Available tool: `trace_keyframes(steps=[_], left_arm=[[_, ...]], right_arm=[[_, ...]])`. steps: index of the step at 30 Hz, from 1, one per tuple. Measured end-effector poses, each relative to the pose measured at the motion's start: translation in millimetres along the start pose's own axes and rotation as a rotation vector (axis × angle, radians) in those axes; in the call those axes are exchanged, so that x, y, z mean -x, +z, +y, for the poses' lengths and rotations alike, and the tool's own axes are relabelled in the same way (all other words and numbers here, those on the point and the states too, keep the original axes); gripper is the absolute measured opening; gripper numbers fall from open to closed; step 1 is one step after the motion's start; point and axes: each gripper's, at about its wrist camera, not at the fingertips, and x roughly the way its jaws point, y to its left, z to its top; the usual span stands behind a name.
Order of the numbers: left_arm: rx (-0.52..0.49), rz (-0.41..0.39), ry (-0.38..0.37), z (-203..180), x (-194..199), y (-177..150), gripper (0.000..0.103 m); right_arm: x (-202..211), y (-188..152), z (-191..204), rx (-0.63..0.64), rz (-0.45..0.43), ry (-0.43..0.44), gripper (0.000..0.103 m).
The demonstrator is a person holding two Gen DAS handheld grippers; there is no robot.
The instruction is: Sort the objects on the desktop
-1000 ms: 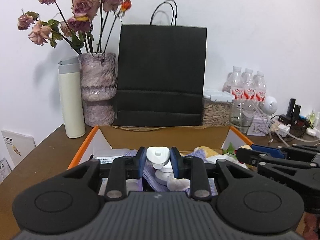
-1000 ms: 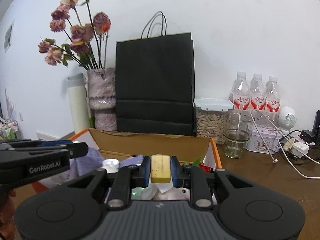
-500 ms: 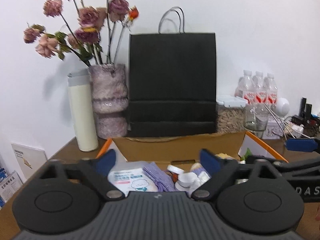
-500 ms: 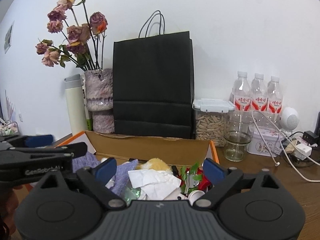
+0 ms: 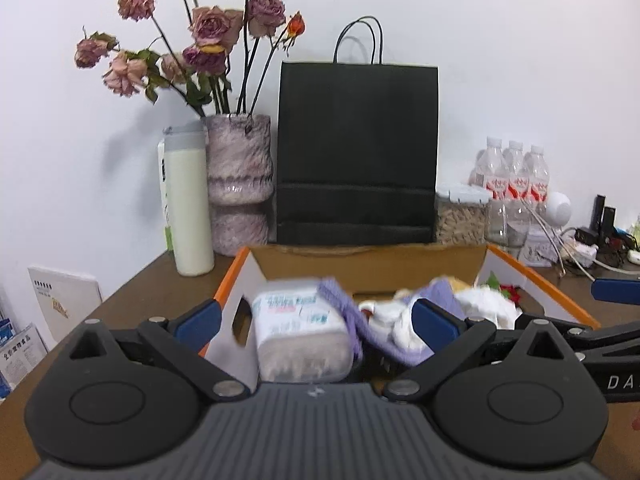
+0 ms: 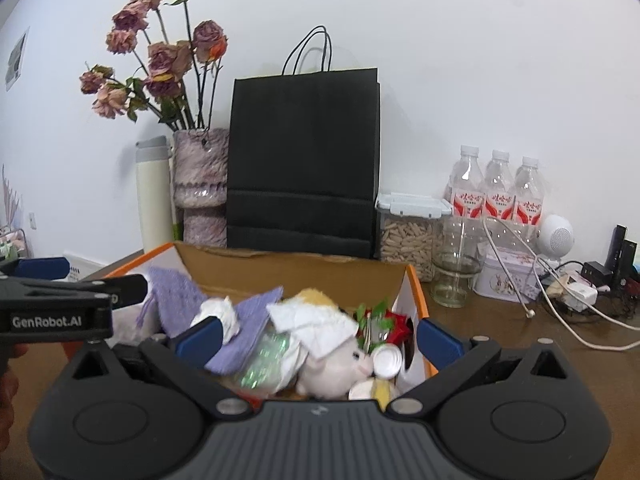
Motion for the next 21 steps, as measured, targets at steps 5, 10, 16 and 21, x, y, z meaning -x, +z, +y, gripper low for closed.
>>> trace_keyframes(steps=[5,10,16,21], left_arm=[[-0.001,0.054,0.008,8.5,13.9,-16.1,0.103],[-0.047,0.067,0.011,9.3,35.8,-36.9,0.103],[-0.082,0.091,0.005,5.7,55.0,-54.3,0.103],[-0.098,0.108,0.009,1.5,65.1,-63.3,0.103]], right_arm=[[18.8,-15.5,7.9,-0.009,0.023,0.002,0.103],[34.9,-31.6,17.6,-0.012,0.054,0.013,0.103],[48.5,-49.4,27.5,-0.023,0.092,0.033,0.103],[60.3,-61.5,33.5,-0.026,0.094,0.034,0.103]])
